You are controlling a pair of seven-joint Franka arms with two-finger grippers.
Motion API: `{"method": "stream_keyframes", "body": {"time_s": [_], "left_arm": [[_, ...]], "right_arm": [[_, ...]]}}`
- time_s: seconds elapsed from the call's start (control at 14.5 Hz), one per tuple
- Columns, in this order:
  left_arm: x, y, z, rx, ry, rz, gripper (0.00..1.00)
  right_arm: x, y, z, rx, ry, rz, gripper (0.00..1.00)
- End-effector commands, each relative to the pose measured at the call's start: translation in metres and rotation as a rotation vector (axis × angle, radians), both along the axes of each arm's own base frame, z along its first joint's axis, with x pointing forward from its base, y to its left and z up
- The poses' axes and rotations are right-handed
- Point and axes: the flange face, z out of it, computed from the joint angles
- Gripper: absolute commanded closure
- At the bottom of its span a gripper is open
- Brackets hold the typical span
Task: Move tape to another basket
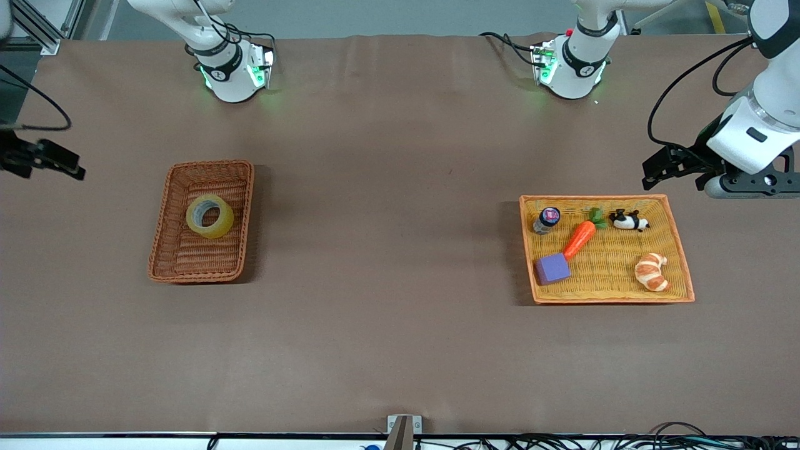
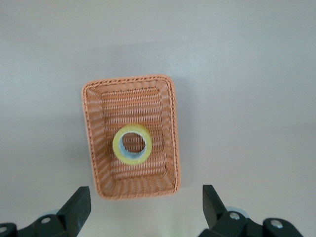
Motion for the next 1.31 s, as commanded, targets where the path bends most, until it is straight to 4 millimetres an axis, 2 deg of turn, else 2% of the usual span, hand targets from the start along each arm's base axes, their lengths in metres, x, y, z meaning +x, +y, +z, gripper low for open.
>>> {"method": "stream_keyframes", "body": {"time_s": [0.0,0.07,0.41,0.62,0.9,1.24], "left_arm": [[0.003,-0.001,0.005,0.000,-0.011,0.004,0.00],[0.003,-0.001,0.005,0.000,-0.011,0.004,0.00],[0.005,0.000,0.004,-0.001,-0.007,0.004,0.00],[0.005,0.001,0.003,-0.003,-0.006,0.006,0.00],[0.006,0.000,0.003,-0.004,-0.006,0.004,0.00],[0.006,0.001,0.003,-0.004,-0.006,0.004,0.00]], "right_arm": [[-0.009,0.021,0.029,0.011,-0.003,-0.008,0.00],[-0.013,0.025,0.034,0.010,-0.007,-0.002,0.00],[-0.014,0.018,0.033,0.012,-0.003,0.005,0.00],[-0.015,0.021,0.036,0.013,-0.009,0.012,0.00],[-0.020,0.039,0.043,0.013,-0.022,0.045,0.00],[-0.019,0.036,0.043,0.013,-0.024,0.039,0.00]]}}
